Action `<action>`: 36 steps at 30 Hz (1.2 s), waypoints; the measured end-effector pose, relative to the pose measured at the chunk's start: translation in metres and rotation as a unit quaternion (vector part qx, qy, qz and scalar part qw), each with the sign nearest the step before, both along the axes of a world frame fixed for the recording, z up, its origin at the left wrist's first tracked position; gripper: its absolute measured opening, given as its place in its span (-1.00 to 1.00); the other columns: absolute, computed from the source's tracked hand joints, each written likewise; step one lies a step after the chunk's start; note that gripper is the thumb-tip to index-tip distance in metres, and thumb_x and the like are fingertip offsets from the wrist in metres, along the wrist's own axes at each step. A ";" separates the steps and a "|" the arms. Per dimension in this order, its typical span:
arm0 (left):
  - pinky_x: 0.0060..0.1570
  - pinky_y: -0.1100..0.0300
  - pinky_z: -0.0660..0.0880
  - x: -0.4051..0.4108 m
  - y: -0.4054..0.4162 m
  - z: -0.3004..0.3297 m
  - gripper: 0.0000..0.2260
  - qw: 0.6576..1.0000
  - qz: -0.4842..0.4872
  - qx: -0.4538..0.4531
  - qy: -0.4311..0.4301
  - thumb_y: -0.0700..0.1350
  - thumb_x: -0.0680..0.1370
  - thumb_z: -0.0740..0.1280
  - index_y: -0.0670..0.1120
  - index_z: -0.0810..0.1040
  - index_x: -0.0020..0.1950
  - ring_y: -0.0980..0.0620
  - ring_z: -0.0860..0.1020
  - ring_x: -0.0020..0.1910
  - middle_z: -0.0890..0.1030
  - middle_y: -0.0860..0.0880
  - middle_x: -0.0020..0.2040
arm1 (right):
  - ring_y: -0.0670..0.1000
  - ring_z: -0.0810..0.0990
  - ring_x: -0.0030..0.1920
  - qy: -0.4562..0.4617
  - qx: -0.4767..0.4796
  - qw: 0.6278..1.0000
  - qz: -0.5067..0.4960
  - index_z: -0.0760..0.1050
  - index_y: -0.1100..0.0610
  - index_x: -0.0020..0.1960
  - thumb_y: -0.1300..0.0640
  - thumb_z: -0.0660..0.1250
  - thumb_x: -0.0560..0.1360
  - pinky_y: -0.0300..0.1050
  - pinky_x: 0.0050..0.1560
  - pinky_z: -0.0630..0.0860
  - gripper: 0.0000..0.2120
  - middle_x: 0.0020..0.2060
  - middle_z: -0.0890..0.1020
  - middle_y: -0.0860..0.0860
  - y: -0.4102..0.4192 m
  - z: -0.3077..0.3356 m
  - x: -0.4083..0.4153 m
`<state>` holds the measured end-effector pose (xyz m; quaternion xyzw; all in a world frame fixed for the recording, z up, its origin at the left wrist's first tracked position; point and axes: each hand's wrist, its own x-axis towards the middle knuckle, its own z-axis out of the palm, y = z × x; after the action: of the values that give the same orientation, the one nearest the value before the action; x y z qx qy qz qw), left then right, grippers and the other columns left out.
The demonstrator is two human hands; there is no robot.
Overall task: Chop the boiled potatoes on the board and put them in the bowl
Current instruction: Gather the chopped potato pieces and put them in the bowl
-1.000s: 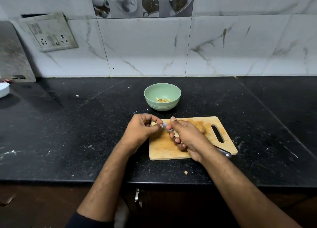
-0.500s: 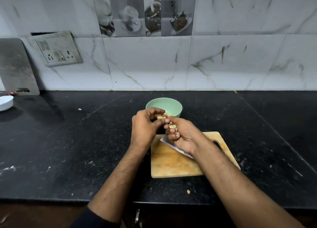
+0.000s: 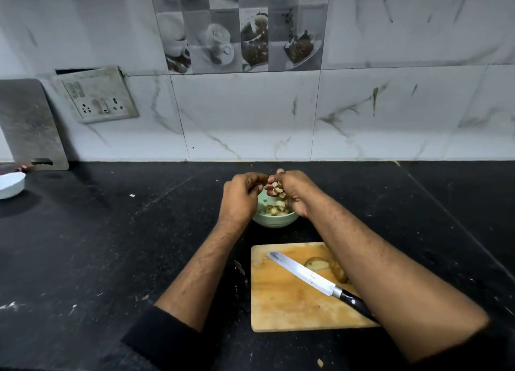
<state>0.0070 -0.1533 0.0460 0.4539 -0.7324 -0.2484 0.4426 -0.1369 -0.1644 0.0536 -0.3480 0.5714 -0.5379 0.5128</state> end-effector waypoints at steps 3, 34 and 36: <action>0.17 0.29 0.56 -0.005 -0.007 -0.011 -0.69 0.998 -0.008 0.050 0.024 -0.38 0.52 0.40 -0.12 0.64 0.22 0.31 0.64 0.00 0.71 0.08 -0.01 | 0.09 0.69 -0.07 0.109 -0.023 0.994 -0.014 0.55 0.22 -0.03 0.35 0.27 0.59 -0.19 -0.22 0.59 -0.89 -0.11 0.67 0.13 -0.004 -0.008 -0.005; -0.17 0.57 0.43 -0.011 0.104 -0.024 -0.86 0.998 0.035 0.022 0.055 -0.11 0.53 0.48 -0.06 0.69 0.08 0.34 0.60 -0.13 0.68 0.14 -0.13 | -0.16 0.57 -0.16 0.433 -0.101 0.895 0.032 0.61 0.00 -0.04 0.04 0.40 0.57 -0.23 -0.20 0.43 -0.95 -0.18 0.64 -0.13 0.140 -0.009 -0.026; -0.15 0.56 0.44 -0.009 0.113 -0.032 -0.85 0.998 0.027 0.025 0.054 -0.12 0.53 0.48 -0.06 0.68 0.08 0.35 0.60 -0.13 0.68 0.15 -0.14 | -0.13 0.60 -0.09 0.482 -0.094 0.869 0.060 0.62 0.01 -0.01 0.09 0.41 0.56 -0.17 -0.08 0.49 -0.97 -0.14 0.65 -0.14 0.157 -0.011 -0.030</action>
<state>-0.0023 -0.0402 0.0140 0.4705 -0.6884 -0.2787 0.4765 -0.1671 -0.0072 0.0427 -0.6443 0.6724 -0.3225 0.1695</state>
